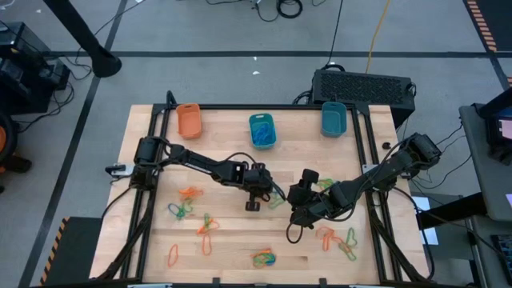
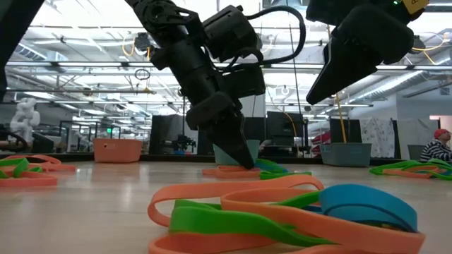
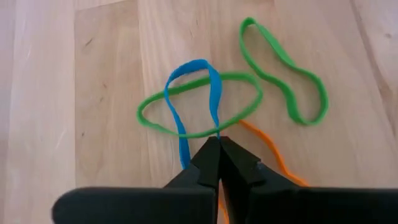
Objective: Sort rubber bands into baskets
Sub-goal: Put the blue rubber band into the light blue bin
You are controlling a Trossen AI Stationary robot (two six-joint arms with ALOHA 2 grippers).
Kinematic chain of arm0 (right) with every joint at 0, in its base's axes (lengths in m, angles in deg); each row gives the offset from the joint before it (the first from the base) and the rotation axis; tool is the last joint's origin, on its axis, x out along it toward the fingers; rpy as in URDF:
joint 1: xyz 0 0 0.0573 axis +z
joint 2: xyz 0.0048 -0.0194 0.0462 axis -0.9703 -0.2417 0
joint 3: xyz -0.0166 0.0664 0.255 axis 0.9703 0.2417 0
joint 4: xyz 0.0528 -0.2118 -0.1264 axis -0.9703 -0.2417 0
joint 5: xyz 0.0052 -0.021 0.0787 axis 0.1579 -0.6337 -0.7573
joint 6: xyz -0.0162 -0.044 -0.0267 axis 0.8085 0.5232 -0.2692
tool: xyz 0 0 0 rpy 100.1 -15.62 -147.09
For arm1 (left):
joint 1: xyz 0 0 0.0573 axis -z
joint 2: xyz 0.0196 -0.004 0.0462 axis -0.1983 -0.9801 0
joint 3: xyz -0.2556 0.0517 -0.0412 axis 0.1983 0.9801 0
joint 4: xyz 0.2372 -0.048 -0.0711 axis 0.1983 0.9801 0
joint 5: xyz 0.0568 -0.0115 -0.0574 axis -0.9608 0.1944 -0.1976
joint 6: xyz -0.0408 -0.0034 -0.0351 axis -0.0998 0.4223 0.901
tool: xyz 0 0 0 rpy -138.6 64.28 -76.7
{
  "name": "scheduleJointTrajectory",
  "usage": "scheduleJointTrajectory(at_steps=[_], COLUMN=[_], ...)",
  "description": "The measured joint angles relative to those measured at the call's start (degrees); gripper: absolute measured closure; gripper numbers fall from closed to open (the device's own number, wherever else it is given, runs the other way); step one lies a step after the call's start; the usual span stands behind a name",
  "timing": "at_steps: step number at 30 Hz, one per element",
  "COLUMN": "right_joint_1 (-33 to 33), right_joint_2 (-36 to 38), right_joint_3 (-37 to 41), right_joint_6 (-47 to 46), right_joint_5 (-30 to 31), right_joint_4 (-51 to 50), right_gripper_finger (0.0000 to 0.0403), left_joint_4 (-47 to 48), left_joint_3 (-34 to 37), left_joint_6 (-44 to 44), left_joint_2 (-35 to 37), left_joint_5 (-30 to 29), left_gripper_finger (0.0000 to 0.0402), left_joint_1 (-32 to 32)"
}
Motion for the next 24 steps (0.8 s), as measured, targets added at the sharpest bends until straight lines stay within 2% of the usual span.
scheduleJointTrajectory(at_steps=[5,10,20,24], right_joint_1=[0.00,0.00,-0.02,-0.08], right_joint_2=[0.00,0.00,0.04,0.04], right_joint_3=[0.00,0.00,-0.04,-0.04], right_joint_6=[0.00,0.00,0.24,0.46], right_joint_5=[0.00,-0.02,-0.15,-0.15], right_joint_4=[-0.02,-0.04,0.17,0.52], right_gripper_finger=[0.0200,0.0200,0.0200,0.0200], left_joint_4=[1.33,6.49,29.76,30.97], left_joint_3=[-1.20,-4.58,-14.66,-14.78], left_joint_6=[-0.22,-1.26,-5.12,-6.07], left_joint_2=[0.02,2.23,5.51,4.78], left_joint_5=[0.00,-0.02,1.11,3.20], left_gripper_finger=[0.0396,0.0398,0.0399,0.0399], left_joint_1=[0.00,0.11,-0.06,-0.07])
